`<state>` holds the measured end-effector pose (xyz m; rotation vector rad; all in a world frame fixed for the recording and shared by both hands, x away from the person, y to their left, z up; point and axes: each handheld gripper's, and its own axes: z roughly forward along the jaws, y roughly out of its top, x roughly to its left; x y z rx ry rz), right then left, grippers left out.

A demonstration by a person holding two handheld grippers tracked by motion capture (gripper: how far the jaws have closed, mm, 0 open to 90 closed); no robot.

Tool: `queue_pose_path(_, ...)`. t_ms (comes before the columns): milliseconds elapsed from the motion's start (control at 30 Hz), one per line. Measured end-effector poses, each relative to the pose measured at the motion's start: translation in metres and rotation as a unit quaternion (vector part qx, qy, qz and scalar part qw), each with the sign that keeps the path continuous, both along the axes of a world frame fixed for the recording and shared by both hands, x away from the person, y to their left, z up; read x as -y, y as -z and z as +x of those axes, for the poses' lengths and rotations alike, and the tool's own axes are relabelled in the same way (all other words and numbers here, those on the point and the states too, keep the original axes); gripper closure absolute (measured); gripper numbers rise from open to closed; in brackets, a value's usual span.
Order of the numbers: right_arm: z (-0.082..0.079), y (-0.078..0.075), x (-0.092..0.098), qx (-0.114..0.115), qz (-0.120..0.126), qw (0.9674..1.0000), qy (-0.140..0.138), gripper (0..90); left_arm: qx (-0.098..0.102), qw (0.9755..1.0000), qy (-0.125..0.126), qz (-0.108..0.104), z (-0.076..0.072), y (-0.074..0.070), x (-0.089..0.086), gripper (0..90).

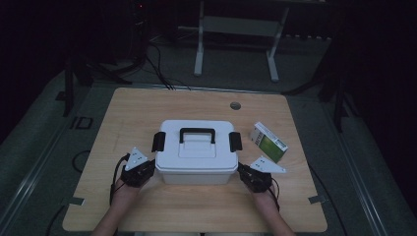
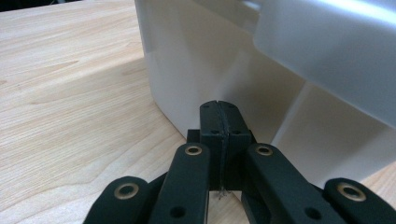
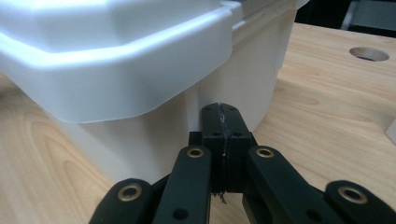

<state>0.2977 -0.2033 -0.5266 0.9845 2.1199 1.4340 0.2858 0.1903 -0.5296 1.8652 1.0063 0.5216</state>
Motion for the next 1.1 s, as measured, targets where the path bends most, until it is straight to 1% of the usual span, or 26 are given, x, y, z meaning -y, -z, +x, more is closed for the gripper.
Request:
queue_pose_path(33, -0.001, 0.000, 0.001, 0.000, 0.001, 1.0000, -0.001, 90.0, 0.001, 1.0000, 0.001, 0.000, -0.001, 0.000, 0.000, 89.5)
queue_pose_path(133, -0.004, 0.000, 0.003, 0.002, -0.001, 1.0000, -0.002, 90.0, 0.000, 0.9999, 0.004, -0.009, -0.005, 0.001, 0.002, 89.6)
queue_pose_path(233, -0.007, 0.000, 0.007, 0.002, -0.002, 1.0000, -0.002, 90.0, -0.002, 0.9999, 0.012, -0.006, -0.009, 0.001, 0.004, 89.6)
queue_pose_path(300, -0.010, 0.000, 0.009, 0.002, -0.002, 1.0000, -0.004, 90.0, 0.001, 0.9999, 0.015, 0.001, -0.012, 0.000, 0.006, 89.6)
queue_pose_path(433, -0.015, -0.001, 0.013, 0.004, -0.006, 1.0000, -0.004, 90.0, -0.002, 0.9998, 0.021, -0.004, -0.014, 0.000, 0.009, 89.6)
queue_pose_path(600, -0.021, 0.000, 0.019, -0.002, 0.000, 1.0000, -0.007, 90.0, -0.003, 0.9996, 0.028, -0.005, -0.020, 0.000, 0.011, 89.5)
queue_pose_path(667, -0.023, 0.000, 0.020, -0.003, 0.002, 1.0000, -0.009, 90.0, -0.005, 0.9995, 0.030, -0.010, -0.021, 0.001, 0.011, 89.5)
queue_pose_path(833, -0.026, 0.001, 0.021, -0.001, 0.007, 1.0000, -0.007, 90.0, -0.003, 0.9994, 0.033, -0.010, -0.021, 0.001, 0.010, 89.4)
queue_pose_path(900, -0.026, 0.000, 0.021, -0.001, 0.005, 1.0000, -0.007, 90.0, -0.004, 0.9993, 0.035, -0.011, -0.021, 0.001, 0.010, 89.4)
queue_pose_path(967, -0.025, 0.001, 0.021, -0.004, 0.009, 0.9999, -0.009, 90.0, -0.003, 0.9992, 0.038, -0.011, -0.020, 0.001, 0.008, 89.4)
queue_pose_path(1067, -0.025, 0.001, 0.018, -0.007, 0.012, 0.9998, -0.015, 90.0, -0.009, 0.9994, 0.029, -0.015, -0.018, 0.001, 0.006, 89.4)
queue_pose_path(1100, -0.024, 0.001, 0.017, -0.004, 0.009, 0.9998, -0.015, 90.0, -0.009, 0.9995, 0.027, -0.015, -0.017, 0.001, 0.004, 89.4)
